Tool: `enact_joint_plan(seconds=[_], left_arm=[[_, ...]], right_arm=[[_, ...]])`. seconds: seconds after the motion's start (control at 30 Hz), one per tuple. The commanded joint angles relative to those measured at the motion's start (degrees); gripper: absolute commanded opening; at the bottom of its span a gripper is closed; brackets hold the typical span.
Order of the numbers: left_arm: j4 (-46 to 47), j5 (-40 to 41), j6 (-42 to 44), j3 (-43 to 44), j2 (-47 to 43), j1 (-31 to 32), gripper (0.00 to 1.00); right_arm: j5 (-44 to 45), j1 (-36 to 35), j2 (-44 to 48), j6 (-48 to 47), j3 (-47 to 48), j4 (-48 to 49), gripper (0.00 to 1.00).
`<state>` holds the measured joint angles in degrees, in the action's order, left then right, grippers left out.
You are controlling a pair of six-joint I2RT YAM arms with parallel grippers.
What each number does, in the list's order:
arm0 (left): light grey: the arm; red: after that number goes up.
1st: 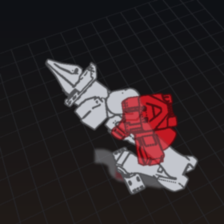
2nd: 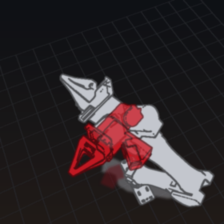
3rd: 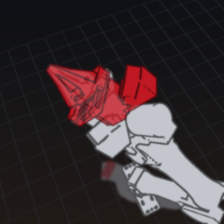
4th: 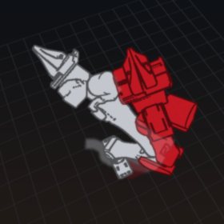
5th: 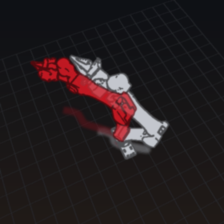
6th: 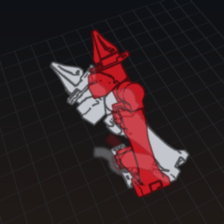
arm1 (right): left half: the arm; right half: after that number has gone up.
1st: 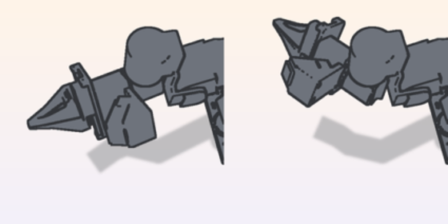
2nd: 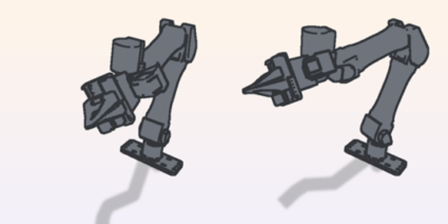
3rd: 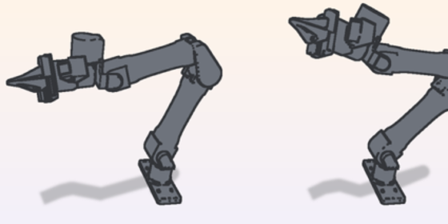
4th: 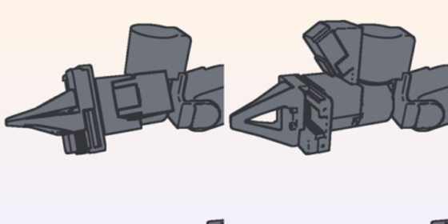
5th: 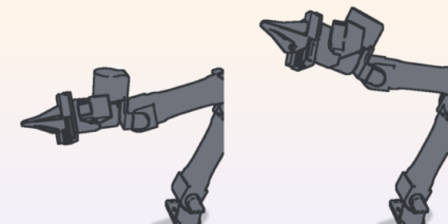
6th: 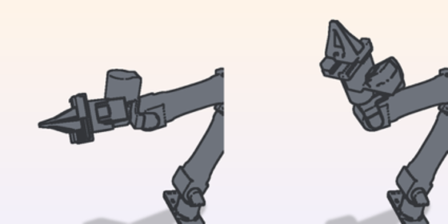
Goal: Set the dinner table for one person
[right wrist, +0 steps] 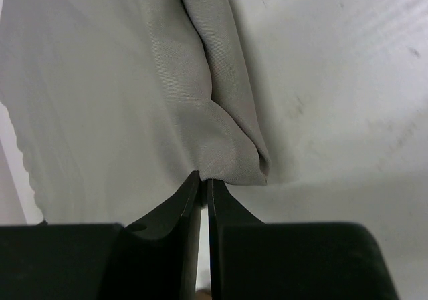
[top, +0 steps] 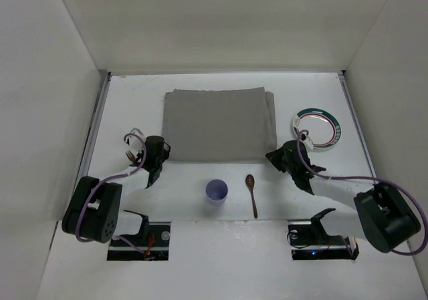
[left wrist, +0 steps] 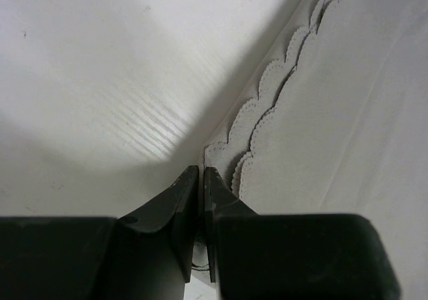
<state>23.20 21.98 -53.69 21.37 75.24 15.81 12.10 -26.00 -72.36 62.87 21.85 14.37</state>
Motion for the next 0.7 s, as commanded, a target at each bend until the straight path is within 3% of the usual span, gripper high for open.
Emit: enact_joint_plan(seconds=[0.0,0.2,0.43,0.67], left_arm=[[-0.9,-0.1,1.8,-1.0,-0.2,0.9,0.07],[-0.8,0.3,1.7,-2.9,-1.1,1.5,0.07],[-1.2,0.3,1.6,-5.4,-4.2,1.6,0.07],[-3.5,1.0,0.9,-7.1,-7.9,1.8,0.08]], right_arm=[[2.1,-2.0,5.7,2.1,-2.5,-4.4,0.11],[4.3,-2.8,13.8,3.7,-5.1,-10.9,0.13],[4.4,-2.6,15.0,3.5,-5.0,-13.7,0.15],[5.5,-1.1,15.0,1.3,-4.0,-13.6,0.31]])
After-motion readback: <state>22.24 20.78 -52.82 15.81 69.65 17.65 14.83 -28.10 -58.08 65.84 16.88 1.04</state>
